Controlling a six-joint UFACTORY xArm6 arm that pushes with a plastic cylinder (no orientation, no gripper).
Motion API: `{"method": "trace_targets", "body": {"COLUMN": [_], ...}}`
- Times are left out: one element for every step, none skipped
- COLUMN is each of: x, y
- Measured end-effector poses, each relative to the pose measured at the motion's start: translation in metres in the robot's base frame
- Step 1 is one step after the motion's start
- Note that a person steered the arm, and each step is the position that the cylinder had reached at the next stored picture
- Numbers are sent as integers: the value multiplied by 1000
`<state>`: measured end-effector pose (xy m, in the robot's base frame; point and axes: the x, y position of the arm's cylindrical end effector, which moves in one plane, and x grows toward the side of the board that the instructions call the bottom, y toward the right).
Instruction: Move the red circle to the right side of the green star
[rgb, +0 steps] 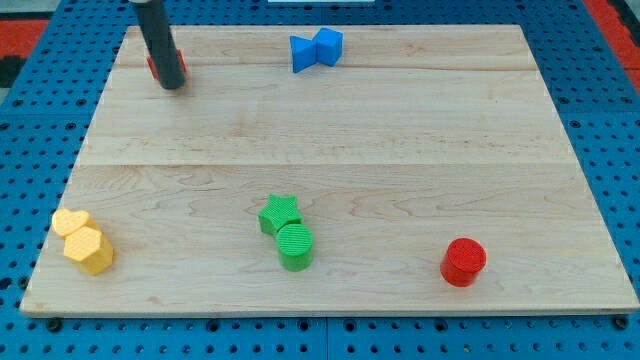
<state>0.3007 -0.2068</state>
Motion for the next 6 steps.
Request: {"method": "trace_targets", "body": {"x": [9,-5,-30,-2,35,90], "y": [7,-31,-20,13,143,263]}}
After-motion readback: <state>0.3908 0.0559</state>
